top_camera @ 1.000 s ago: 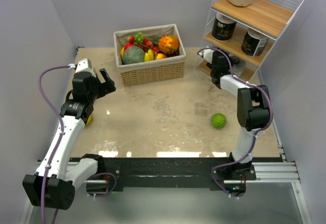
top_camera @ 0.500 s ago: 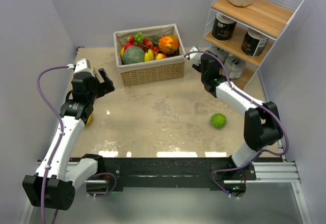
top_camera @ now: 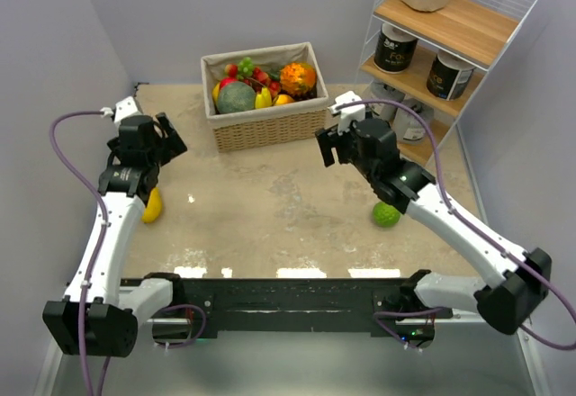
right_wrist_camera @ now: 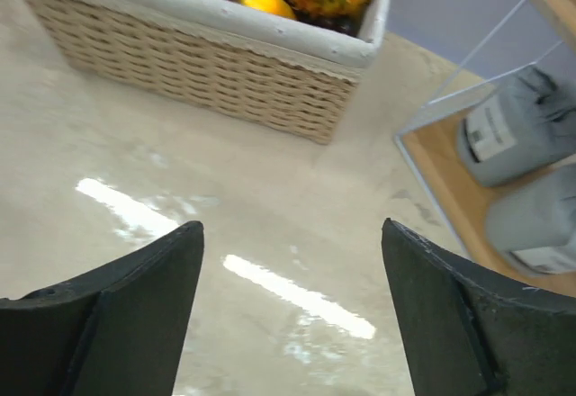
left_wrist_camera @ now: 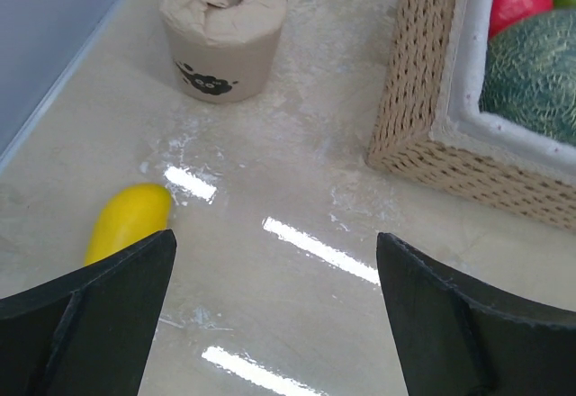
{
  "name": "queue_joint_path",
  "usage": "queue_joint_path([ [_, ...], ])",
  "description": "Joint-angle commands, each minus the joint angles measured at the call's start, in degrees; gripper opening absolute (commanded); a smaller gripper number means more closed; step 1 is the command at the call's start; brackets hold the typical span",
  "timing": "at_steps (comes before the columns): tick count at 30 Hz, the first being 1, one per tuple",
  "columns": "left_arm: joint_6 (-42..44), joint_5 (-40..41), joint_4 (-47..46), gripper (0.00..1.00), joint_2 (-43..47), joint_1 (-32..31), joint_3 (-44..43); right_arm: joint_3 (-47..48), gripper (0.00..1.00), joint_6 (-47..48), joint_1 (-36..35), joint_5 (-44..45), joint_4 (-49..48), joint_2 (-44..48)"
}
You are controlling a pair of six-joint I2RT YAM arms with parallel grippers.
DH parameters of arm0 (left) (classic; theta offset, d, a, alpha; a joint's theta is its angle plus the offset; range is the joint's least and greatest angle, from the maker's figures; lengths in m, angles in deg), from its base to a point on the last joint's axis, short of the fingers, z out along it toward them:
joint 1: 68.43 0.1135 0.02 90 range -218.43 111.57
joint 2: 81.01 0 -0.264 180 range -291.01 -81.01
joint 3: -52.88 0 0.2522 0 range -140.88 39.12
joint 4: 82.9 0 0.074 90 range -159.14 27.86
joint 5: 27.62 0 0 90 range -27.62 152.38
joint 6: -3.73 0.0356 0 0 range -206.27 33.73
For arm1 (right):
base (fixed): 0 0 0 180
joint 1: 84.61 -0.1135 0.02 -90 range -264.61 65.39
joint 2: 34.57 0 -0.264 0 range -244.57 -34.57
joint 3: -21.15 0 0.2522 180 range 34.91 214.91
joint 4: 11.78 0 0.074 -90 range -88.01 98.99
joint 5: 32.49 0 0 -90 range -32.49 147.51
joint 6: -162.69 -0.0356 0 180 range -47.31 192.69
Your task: Place and organize the paper towels onto the shelf
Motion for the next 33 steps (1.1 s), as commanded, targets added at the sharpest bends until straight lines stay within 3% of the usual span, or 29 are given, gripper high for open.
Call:
queue_joint_path([
  [1,-3.52,2.3,2.92,0.98,-4.16,2.74,-10.35,-3.95,0.86,-13.88,-0.36,-6.01,0.08,7.38],
  [4,-4.84,2.04,3.01,0.96,-7.06,4.92,-14.22,-3.95,0.99,-14.85,-0.45,-7.41,1.83,9.58],
  [14,-9.06,-3.66,0.82,0.91,-19.98,14.42,-20.82,-4.83,0.99,-16.44,-0.45,-9.69,8.78,15.11],
  [21,-8.97,-12.02,-0.42,0.88,-32.98,19.09,-25.21,-11.15,0.99,-15.46,-0.45,-13.47,2.9,23.47],
  [33,-7.83,-9.39,-0.33,0.87,-45.65,21.11,-32.16,-11.69,0.99,-15.64,-0.45,-15.58,2.45,23.39],
])
